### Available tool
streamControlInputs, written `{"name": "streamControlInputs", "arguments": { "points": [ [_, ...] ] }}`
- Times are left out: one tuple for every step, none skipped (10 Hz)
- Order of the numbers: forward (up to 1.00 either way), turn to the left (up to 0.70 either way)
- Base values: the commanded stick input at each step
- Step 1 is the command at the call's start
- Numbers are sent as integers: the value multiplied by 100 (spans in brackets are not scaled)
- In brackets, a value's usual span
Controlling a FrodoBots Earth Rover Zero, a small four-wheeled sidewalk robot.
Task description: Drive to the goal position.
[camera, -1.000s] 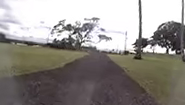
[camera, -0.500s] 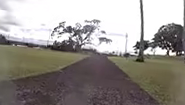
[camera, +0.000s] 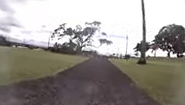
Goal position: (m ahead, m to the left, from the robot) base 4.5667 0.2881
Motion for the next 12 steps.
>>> {"name": "streamControlInputs", "arguments": {
  "points": [
    [70, -34],
    [70, -31],
    [70, -17],
    [70, 1],
    [70, 4],
    [70, 0],
    [70, 0],
    [70, 0],
    [70, 0],
    [70, 0],
    [70, 0],
    [70, 0]
  ]
}}
